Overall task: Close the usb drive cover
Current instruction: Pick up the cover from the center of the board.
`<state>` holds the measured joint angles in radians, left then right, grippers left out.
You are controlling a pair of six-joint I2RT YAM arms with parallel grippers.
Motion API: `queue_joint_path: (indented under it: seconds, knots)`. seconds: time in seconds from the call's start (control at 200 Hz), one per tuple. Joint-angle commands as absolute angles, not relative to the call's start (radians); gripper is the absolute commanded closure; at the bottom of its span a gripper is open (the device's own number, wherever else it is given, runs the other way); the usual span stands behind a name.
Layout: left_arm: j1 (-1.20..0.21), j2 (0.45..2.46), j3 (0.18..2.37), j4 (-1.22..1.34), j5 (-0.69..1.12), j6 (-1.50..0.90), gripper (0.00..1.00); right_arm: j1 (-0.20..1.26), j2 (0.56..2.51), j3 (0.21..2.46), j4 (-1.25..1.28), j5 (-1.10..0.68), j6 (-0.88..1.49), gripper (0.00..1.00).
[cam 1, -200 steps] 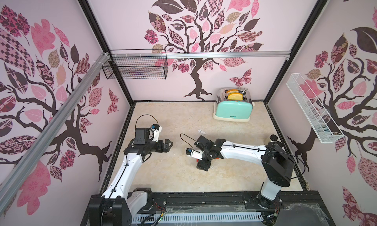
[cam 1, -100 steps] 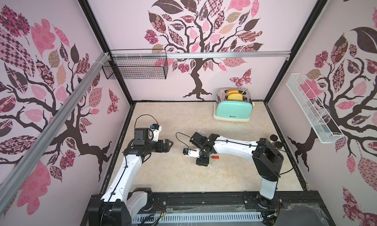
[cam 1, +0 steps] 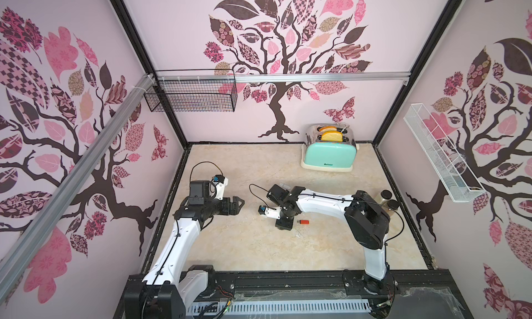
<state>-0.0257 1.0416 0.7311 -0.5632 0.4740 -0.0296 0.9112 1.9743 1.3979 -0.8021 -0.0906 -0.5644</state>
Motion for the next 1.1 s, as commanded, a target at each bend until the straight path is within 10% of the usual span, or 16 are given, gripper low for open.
queue_joint_path:
  seconds: [0.0, 1.095]
  knots:
    - [-0.023, 1.046, 0.732, -0.566, 0.483, -0.031, 0.02, 0.911, 2.007, 1.457, -0.845, -0.116, -0.546, 0.55]
    - [-0.023, 1.039, 0.726, -0.560, 0.468, -0.028, 0.02, 0.944, 2.031, 1.396, -0.817, -0.081, -0.571, 0.73]
